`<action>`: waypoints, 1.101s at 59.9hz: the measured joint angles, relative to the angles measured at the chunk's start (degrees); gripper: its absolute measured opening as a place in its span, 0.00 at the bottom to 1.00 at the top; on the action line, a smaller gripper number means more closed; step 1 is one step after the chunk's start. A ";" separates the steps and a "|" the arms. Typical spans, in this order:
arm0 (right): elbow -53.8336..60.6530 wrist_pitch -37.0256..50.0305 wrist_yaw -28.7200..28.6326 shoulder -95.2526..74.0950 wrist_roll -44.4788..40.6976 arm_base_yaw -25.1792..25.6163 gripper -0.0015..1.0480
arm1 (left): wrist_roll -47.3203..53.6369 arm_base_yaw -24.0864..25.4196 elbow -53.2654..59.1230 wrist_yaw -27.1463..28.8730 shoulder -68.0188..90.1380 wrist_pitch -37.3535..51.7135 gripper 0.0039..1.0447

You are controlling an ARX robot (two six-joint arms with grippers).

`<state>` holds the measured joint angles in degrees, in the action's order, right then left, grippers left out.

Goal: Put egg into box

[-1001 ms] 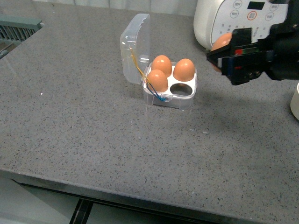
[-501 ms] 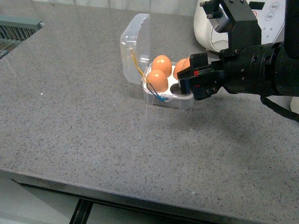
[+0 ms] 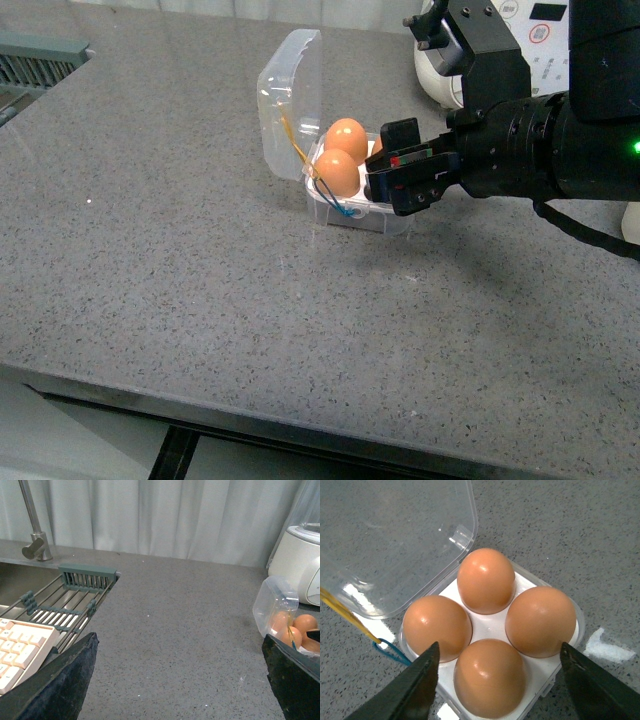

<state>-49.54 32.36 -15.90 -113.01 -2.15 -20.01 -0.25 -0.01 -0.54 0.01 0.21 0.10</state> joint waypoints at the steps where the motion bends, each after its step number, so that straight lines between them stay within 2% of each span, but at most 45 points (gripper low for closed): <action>1: 0.02 0.17 0.02 0.00 0.04 0.02 0.72 | 0.02 0.00 0.00 0.00 0.00 0.00 0.94; 10: 2.91 3.78 3.02 1.95 1.18 1.18 0.93 | 0.02 0.00 0.00 0.00 0.00 0.00 0.94; 20: 11.54 8.70 9.94 11.23 2.78 4.37 0.91 | 0.00 0.00 0.00 0.00 0.00 0.00 0.94; 27: 18.80 11.72 12.79 18.58 3.56 6.45 0.91 | 0.00 0.00 0.00 0.00 0.00 0.00 0.94; 35: 26.62 11.13 14.47 27.02 4.76 7.93 0.90 | 0.00 0.00 0.00 0.00 0.00 0.00 0.94; 41: 33.03 29.16 25.31 26.21 3.26 7.91 0.76 | 0.02 0.00 0.00 -0.09 -0.02 0.00 0.94; 44: 35.10 34.34 26.29 26.69 2.89 8.52 0.69 | 0.02 0.00 0.00 -0.04 -0.09 0.00 0.94; 66: 43.60 26.27 22.18 47.12 2.34 13.60 0.08 | 0.02 0.00 0.00 0.00 0.00 -0.07 0.94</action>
<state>-5.93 58.63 6.28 -65.89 0.19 -6.42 -0.23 -0.01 -0.54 0.01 0.21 0.03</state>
